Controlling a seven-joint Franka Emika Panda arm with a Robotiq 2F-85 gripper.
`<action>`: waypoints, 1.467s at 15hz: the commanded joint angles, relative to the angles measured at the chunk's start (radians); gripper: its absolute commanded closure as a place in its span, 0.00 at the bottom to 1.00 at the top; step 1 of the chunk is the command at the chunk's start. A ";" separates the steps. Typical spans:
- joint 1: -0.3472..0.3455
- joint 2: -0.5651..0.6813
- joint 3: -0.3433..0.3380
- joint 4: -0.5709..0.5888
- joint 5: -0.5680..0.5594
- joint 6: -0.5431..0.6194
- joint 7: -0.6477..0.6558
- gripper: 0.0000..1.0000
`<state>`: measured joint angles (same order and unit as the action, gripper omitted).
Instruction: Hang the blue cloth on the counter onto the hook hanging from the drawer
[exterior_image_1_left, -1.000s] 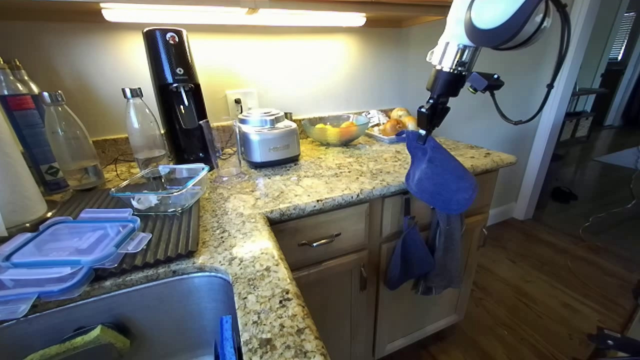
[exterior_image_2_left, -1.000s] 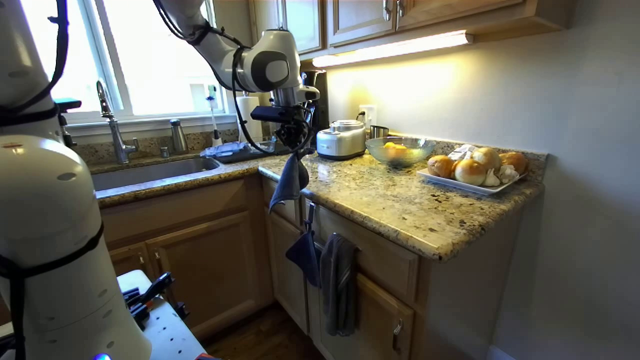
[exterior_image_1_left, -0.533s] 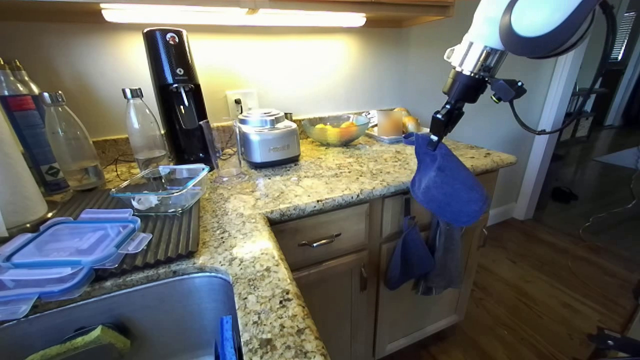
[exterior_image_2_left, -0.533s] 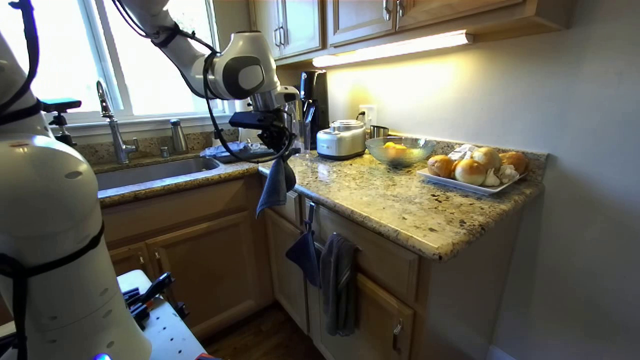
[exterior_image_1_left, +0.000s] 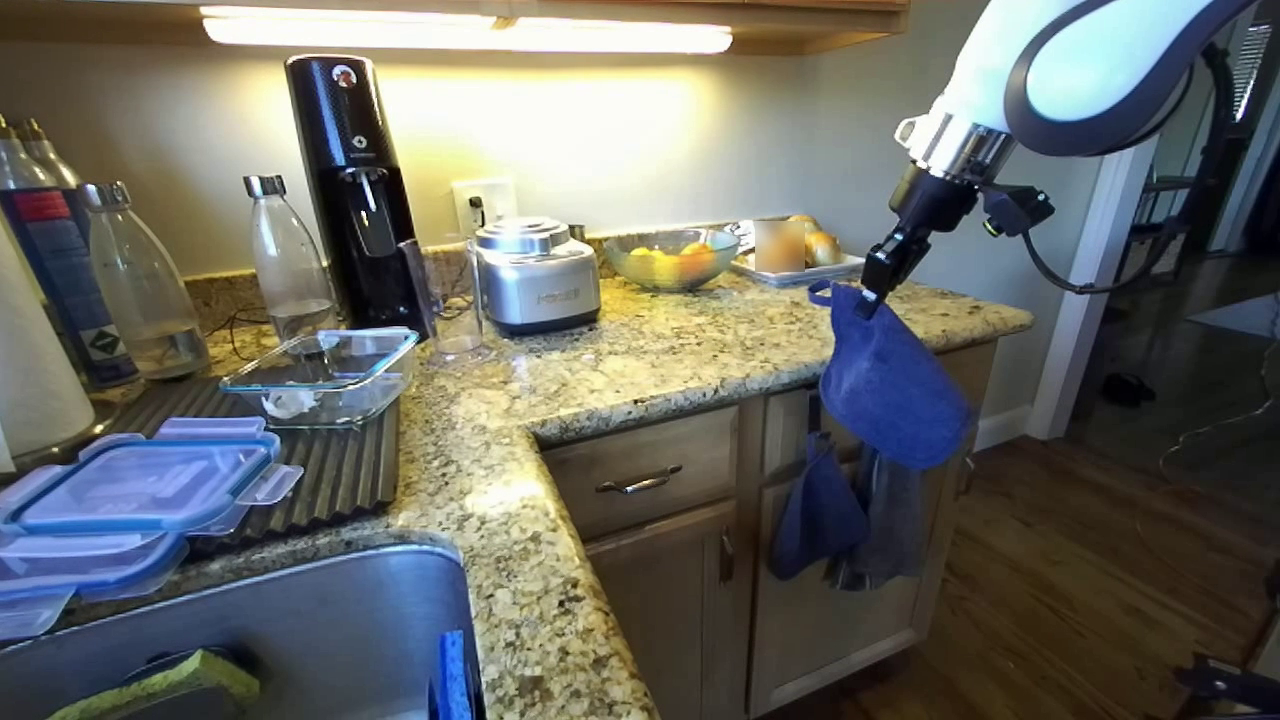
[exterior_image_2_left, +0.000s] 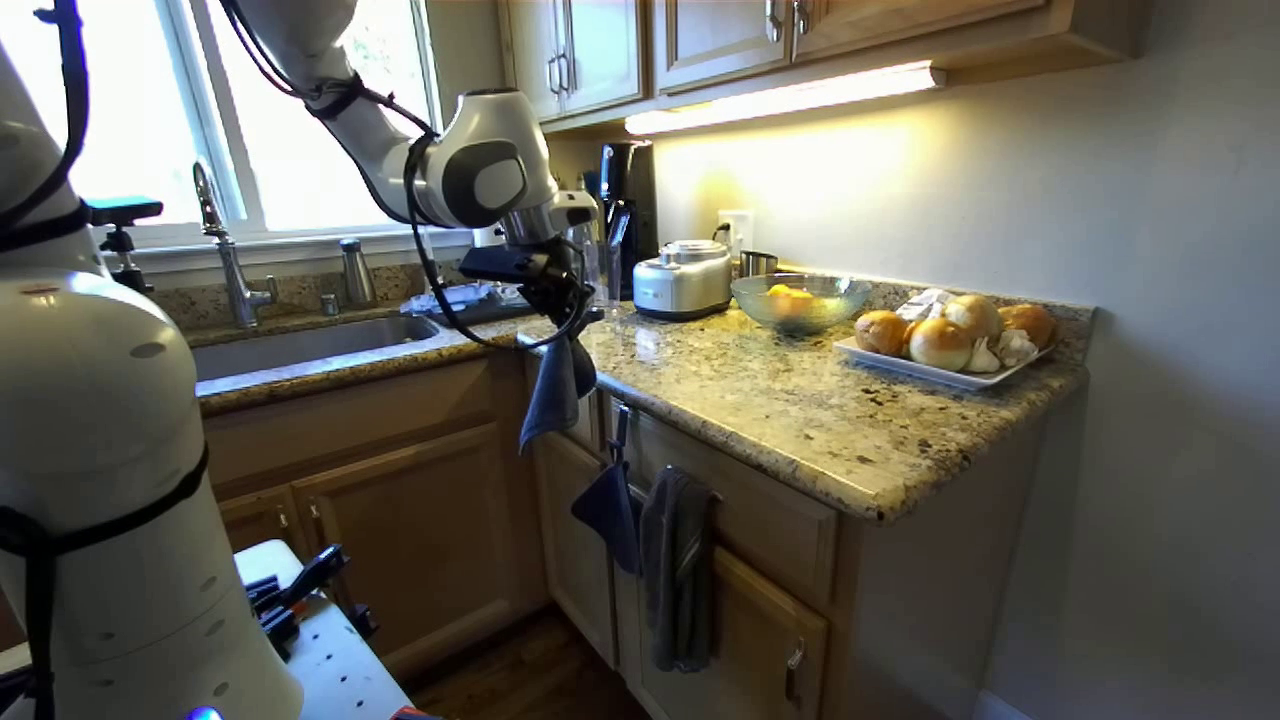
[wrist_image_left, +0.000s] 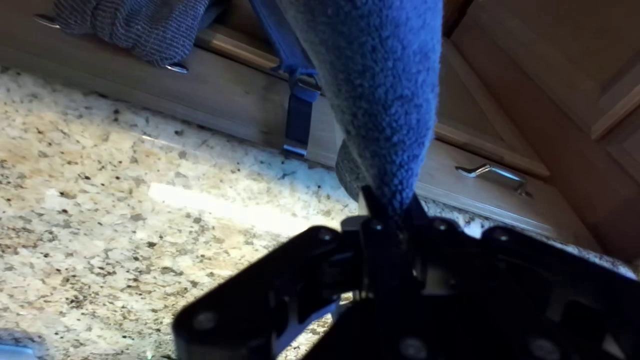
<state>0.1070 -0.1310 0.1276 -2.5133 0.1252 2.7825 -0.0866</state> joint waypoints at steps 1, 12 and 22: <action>0.012 0.000 -0.012 0.001 -0.007 -0.001 0.007 0.90; 0.083 0.026 -0.020 -0.153 0.198 0.061 -0.102 0.96; 0.074 0.231 0.013 -0.103 0.646 0.180 -0.505 0.96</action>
<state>0.1954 0.0517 0.1289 -2.6487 0.6640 2.9284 -0.4799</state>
